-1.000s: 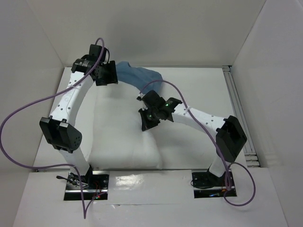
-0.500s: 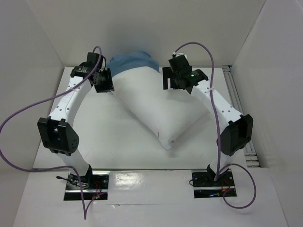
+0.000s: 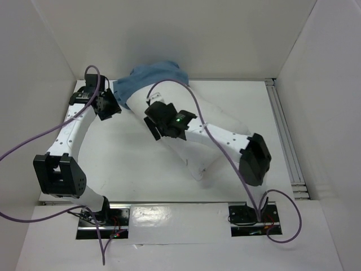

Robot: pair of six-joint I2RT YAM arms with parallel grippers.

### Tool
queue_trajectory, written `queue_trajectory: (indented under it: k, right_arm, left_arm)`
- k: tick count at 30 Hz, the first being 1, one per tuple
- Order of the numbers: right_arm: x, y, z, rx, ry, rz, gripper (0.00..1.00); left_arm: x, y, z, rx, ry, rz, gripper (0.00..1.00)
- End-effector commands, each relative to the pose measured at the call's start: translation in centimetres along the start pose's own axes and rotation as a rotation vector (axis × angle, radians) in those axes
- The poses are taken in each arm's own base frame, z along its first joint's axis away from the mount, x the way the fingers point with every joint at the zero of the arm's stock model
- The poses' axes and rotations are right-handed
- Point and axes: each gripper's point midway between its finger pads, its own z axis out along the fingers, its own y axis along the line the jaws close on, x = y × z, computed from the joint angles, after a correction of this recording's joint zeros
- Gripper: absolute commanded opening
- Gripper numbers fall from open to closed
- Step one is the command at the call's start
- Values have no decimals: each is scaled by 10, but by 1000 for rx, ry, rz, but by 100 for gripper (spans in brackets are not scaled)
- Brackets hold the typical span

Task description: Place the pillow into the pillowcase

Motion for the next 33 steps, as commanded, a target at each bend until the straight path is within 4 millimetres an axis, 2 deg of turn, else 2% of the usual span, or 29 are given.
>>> queue_trajectory:
  k: [1, 3, 4, 6, 7, 9, 10, 11, 14, 17, 18, 19, 20, 24, 28, 31, 33]
  right_arm:
    - [8, -34, 29, 215, 12, 24, 79]
    - [22, -53, 33, 298, 52, 9, 57]
    - [28, -68, 28, 338, 60, 10, 31]
    - [35, -95, 20, 372, 75, 28, 13]
    - [36, -110, 6, 376, 63, 55, 1]
    - [37, -142, -3, 383, 63, 100, 0]
    - [37, -151, -8, 377, 56, 116, 0]
    - [32, -160, -22, 369, 29, 148, 0]
    - [30, -178, -30, 342, 16, 191, 4]
    - [18, -179, -41, 277, -35, 209, 43]
    - [10, -177, -47, 249, -66, 208, 59]
    - [2, -167, -48, 185, -92, 204, 83]
    - [-1, -163, -47, 156, -98, 197, 88]
    - [-13, -155, -53, 107, -134, 224, 91]
    - [-25, -163, -58, 143, -175, 259, 92]
    - [-22, -161, -51, 148, -121, 260, 94]
    - [-19, -161, -51, 149, -109, 256, 95]
  left_arm:
    - [-8, -4, -4, 28, -50, -21, 58]
    - [-4, -7, -4, 58, -40, 3, 64]
    - [-2, -9, -4, 76, -44, 12, 68]
    - [4, -15, -1, 121, -22, 34, 69]
    - [8, -14, -1, 129, -18, 43, 69]
    - [12, -22, 4, 169, -16, 64, 69]
    - [15, -26, 2, 189, -20, 80, 69]
    - [25, -31, 6, 206, -2, 95, 69]
    - [32, -45, 8, 243, -13, 155, 69]
    - [41, -60, 14, 256, -16, 242, 69]
    - [45, -67, 16, 260, -21, 260, 69]
    - [45, -67, 16, 249, -29, 283, 69]
    - [50, -69, 25, 246, -15, 309, 69]
    - [59, -68, 37, 201, -21, 348, 69]
    - [60, -64, 47, 177, -24, 349, 68]
    - [72, -68, 52, 193, -5, 389, 68]
    - [73, -73, 55, 197, -33, 412, 72]
